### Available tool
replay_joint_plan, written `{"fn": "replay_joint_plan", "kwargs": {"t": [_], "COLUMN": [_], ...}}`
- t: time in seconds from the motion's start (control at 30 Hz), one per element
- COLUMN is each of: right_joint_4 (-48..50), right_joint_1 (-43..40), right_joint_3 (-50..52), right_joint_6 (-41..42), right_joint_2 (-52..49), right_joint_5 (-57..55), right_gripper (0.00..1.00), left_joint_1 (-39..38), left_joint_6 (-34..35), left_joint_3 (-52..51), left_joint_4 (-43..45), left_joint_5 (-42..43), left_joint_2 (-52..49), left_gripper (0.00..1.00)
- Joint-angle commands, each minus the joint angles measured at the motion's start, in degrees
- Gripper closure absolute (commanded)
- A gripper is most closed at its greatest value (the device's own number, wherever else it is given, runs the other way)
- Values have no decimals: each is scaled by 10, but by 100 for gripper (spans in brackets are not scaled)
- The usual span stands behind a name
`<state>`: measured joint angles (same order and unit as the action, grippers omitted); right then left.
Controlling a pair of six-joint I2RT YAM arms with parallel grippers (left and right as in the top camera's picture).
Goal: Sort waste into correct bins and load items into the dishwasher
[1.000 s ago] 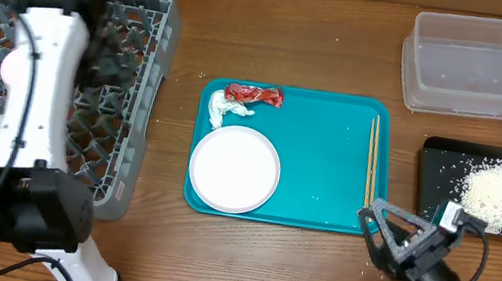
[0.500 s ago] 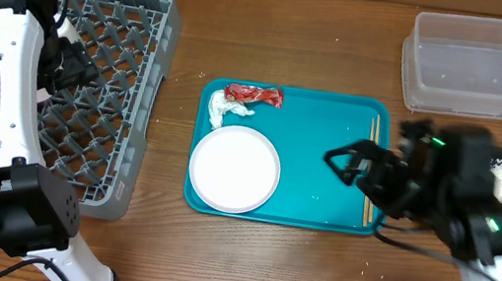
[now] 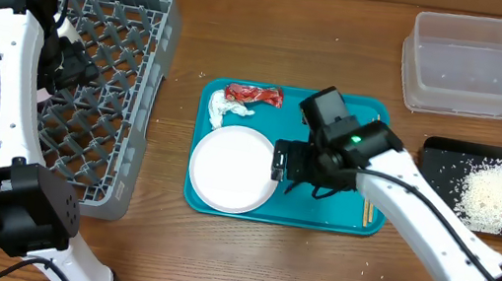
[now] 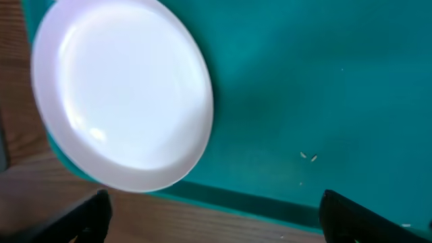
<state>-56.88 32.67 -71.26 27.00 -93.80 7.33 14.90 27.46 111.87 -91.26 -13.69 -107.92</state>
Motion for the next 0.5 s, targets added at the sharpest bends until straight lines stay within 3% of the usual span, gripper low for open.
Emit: {"fn": "replay_joint_plan", "kwargs": {"t": [0.0, 0.23, 0.47], "right_joint_4": [11, 17, 22], "right_joint_1": [2, 2, -1], "right_joint_3": [-11, -11, -13], "right_joint_6": [13, 13, 30], "right_joint_2": [-32, -85, -56], "right_joint_5": [4, 83, 110], "right_gripper": [0, 0, 0], "left_joint_1": [0, 0, 0], "left_joint_6": [10, 10, 10], "left_joint_3": [-1, -1, -1], "left_joint_4": [1, 1, 1], "left_joint_5": [2, 2, 2], "left_joint_2": [-5, -5, -5], "left_gripper": [0, 0, 0]}}
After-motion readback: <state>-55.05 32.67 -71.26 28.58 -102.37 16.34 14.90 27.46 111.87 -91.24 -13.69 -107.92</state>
